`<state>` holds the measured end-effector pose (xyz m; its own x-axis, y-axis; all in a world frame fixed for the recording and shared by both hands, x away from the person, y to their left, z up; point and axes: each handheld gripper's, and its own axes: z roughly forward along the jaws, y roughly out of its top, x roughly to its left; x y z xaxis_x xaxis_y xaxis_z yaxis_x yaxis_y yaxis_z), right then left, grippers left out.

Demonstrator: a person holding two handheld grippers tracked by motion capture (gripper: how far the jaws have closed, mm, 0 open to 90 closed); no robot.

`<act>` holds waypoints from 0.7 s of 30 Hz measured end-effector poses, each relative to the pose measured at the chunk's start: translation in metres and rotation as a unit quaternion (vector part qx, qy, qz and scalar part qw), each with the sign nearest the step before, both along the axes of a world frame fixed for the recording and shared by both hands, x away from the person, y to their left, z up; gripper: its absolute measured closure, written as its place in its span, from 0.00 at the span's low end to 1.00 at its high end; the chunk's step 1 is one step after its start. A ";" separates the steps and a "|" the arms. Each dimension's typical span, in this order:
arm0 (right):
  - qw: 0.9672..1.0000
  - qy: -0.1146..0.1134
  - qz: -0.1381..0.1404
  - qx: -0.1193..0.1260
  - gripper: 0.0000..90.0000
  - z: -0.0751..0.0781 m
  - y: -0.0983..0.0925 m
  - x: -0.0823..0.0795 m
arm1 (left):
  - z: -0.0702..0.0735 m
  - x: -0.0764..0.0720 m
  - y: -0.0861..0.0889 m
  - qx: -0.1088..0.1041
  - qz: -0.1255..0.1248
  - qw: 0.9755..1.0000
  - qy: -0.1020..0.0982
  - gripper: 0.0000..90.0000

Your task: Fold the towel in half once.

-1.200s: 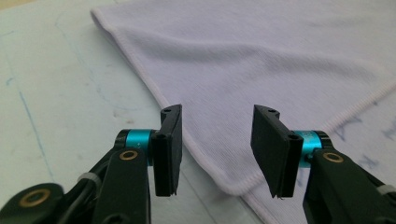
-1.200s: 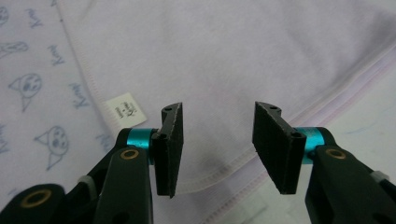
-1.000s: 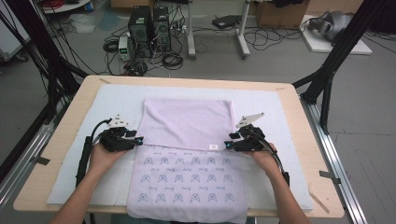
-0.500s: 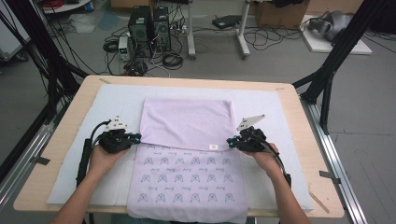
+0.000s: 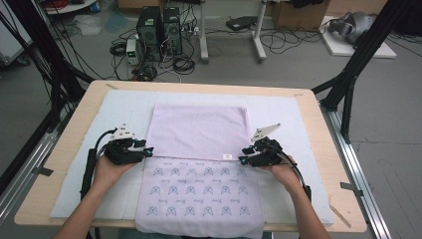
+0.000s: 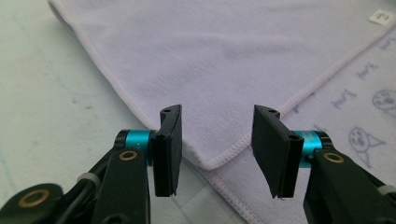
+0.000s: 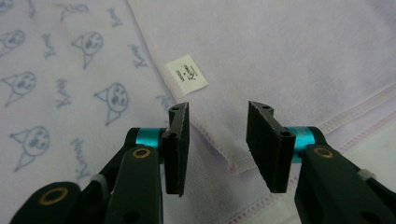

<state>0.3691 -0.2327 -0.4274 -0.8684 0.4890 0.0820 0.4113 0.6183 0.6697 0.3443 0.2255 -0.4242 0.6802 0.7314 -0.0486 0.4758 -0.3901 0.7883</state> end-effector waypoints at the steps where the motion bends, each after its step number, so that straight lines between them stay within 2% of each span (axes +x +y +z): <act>1: 1.000 0.005 0.001 -0.007 0.66 -0.003 0.002 0.001 | -0.003 0.001 -0.002 0.009 -0.004 1.000 0.005 0.61; 2: 1.000 0.009 0.001 -0.018 0.67 -0.005 0.003 0.001 | -0.006 0.003 -0.004 0.018 -0.008 1.000 0.009 0.65; 4: 1.000 0.005 -0.004 -0.020 0.76 -0.005 0.003 0.001 | -0.011 0.005 -0.007 0.027 -0.016 0.999 0.019 0.71; 5: 1.000 0.001 -0.005 -0.022 0.83 -0.004 0.003 0.001 | -0.012 0.006 -0.008 0.032 -0.017 0.999 0.019 0.79; 6: 1.000 -0.001 -0.004 -0.025 0.87 -0.004 0.003 0.001 | -0.013 0.006 -0.009 0.037 -0.017 0.999 0.018 0.83; 7: 1.000 -0.004 -0.005 -0.029 0.90 -0.003 0.002 0.001 | -0.013 0.007 -0.009 0.039 -0.017 0.999 0.011 0.85; 8: 1.000 -0.003 -0.006 -0.026 0.90 -0.001 0.002 0.001 | -0.013 0.006 -0.009 0.043 -0.017 0.999 0.008 0.92; 12: 1.000 -0.015 -0.010 -0.012 0.95 0.005 -0.002 0.000 | -0.008 0.006 -0.003 0.027 -0.011 1.000 0.006 0.97; 14: 1.000 -0.019 -0.014 0.009 0.96 0.010 -0.006 -0.001 | -0.003 0.004 0.002 0.009 -0.001 1.000 0.001 0.97; 16: 0.999 -0.028 -0.016 0.020 0.96 0.016 -0.009 -0.003 | 0.004 0.001 0.008 -0.013 0.006 1.000 -0.003 0.97; 18: 0.999 -0.033 -0.016 0.028 0.96 0.023 -0.012 -0.006 | 0.010 -0.004 0.011 -0.021 0.007 1.000 -0.008 0.97; 21: 0.998 -0.047 -0.009 0.039 0.96 0.035 -0.017 -0.013 | 0.020 -0.018 0.013 -0.025 -0.005 0.999 -0.022 0.97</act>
